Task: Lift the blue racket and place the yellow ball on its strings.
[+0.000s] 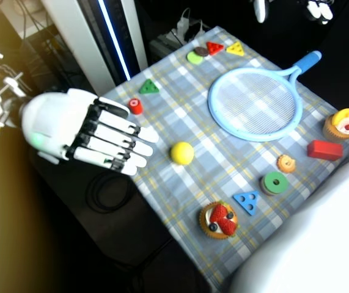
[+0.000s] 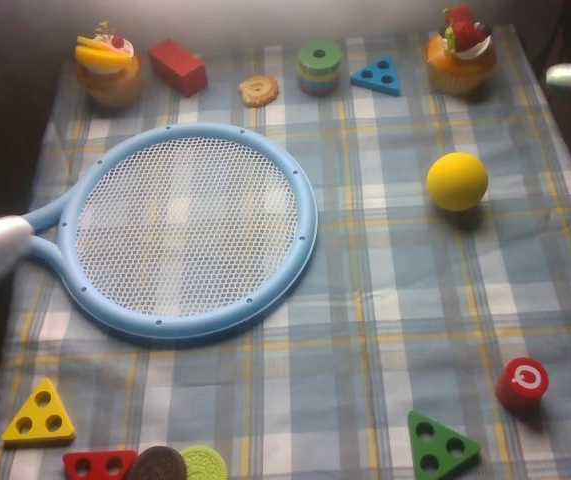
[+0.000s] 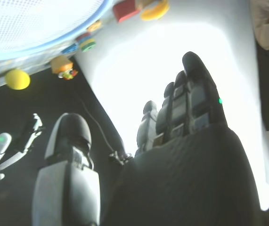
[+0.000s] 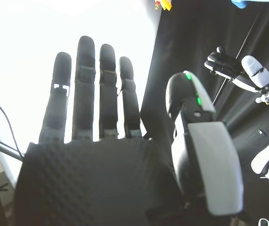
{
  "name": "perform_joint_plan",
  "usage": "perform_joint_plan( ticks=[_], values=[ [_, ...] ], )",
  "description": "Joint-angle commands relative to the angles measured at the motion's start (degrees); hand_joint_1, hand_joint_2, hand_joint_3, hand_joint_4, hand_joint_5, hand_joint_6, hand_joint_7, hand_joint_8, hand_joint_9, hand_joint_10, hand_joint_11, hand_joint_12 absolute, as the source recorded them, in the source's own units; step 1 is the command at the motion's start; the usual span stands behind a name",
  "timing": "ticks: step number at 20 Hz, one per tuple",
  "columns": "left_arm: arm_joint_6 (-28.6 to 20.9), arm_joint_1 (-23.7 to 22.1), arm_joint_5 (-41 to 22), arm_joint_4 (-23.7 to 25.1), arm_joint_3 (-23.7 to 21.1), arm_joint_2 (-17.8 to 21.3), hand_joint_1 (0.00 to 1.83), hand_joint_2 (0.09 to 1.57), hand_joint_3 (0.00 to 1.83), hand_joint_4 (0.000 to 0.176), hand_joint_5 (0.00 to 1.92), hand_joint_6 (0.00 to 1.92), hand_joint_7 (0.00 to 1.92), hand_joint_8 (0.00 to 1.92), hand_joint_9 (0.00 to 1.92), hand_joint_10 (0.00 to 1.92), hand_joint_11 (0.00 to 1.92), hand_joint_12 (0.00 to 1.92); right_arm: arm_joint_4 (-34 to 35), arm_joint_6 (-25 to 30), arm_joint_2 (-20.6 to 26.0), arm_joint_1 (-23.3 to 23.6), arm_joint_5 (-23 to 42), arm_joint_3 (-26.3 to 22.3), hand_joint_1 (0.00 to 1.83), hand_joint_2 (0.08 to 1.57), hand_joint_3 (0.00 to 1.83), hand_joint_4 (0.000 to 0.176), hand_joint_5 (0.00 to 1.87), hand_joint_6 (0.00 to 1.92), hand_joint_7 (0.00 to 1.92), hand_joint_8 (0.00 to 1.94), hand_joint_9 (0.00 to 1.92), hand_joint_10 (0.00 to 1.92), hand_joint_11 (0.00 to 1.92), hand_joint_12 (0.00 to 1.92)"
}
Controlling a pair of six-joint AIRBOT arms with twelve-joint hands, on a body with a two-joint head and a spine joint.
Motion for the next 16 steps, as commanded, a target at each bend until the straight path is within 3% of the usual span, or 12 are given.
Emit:
perform_joint_plan(
  ticks=[1,2,4,6,8,11,14,16],
  values=[
    [-0.34,-0.51,-5.64,0.24,0.76,-0.05,0.58,0.97,0.01,0.176,0.11,0.0,0.22,0.0,0.31,0.01,0.0,1.03,1.03,0.14,0.13,0.48,6.77,0.13,0.71,1.12,0.01,0.03,0.22,0.01,0.28,0.01,0.29,0.01,0.12,0.63],
    [-0.33,-0.5,-4.95,-0.28,1.11,-0.01,0.59,0.98,0.01,0.176,0.11,0.0,0.22,0.0,0.31,0.01,0.0,1.05,1.0,0.14,0.13,0.48,6.77,0.14,0.72,1.13,0.01,0.019,0.22,0.01,0.28,0.01,0.3,0.01,0.13,0.63],
    [-0.18,-0.5,-2.11,-2.12,2.58,0.05,0.61,0.98,0.0,0.176,0.1,0.0,0.2,0.0,0.31,0.0,0.0,1.05,0.87,0.14,0.13,0.48,6.75,0.16,0.71,1.13,0.01,0.019,0.23,0.01,0.3,0.01,0.31,0.02,0.14,0.64],
    [-0.06,-0.5,1.41,-5.05,4.75,0.02,0.63,0.99,0.0,0.176,0.06,0.0,0.18,0.0,0.29,0.0,0.0,0.94,0.68,0.16,0.13,0.56,6.74,0.17,0.73,1.13,0.01,0.02,0.24,0.01,0.31,0.01,0.32,0.01,0.14,0.64],
    [0.25,-0.48,4.39,-7.7,6.79,0.02,0.68,0.99,0.0,0.176,0.03,0.0,0.15,0.0,0.25,0.0,0.0,0.83,0.57,0.19,0.13,0.56,6.52,0.19,0.75,1.14,0.0,0.009,0.25,0.0,0.3,0.0,0.32,0.0,0.13,0.67],
    [3.2,-0.52,8.11,-11.03,9.17,0.02,0.74,0.95,0.0,0.176,0.01,0.0,0.15,0.0,0.2,0.0,0.0,0.59,0.31,0.19,0.05,0.64,6.07,0.26,0.69,1.15,0.0,0.026,0.23,0.0,0.28,0.0,0.32,0.0,0.12,0.66],
    [6.79,-0.9,11.74,-14.1,11.54,-0.66,0.79,0.94,0.0,0.176,0.04,0.01,0.18,0.01,0.23,0.01,0.0,0.74,-0.32,0.2,-0.38,1.08,5.36,0.48,0.68,1.16,0.0,0.042,0.23,0.0,0.28,0.0,0.32,0.0,0.13,0.62],
    [7.6,-2.63,15.9,-15.43,14.39,-1.91,0.85,0.92,0.0,0.176,0.05,0.01,0.19,0.0,0.22,0.0,0.0,0.72,-0.54,0.39,-0.55,1.08,5.18,0.53,0.72,1.16,0.0,0.03,0.24,0.0,0.29,0.0,0.32,0.0,0.13,0.62]
  ],
)
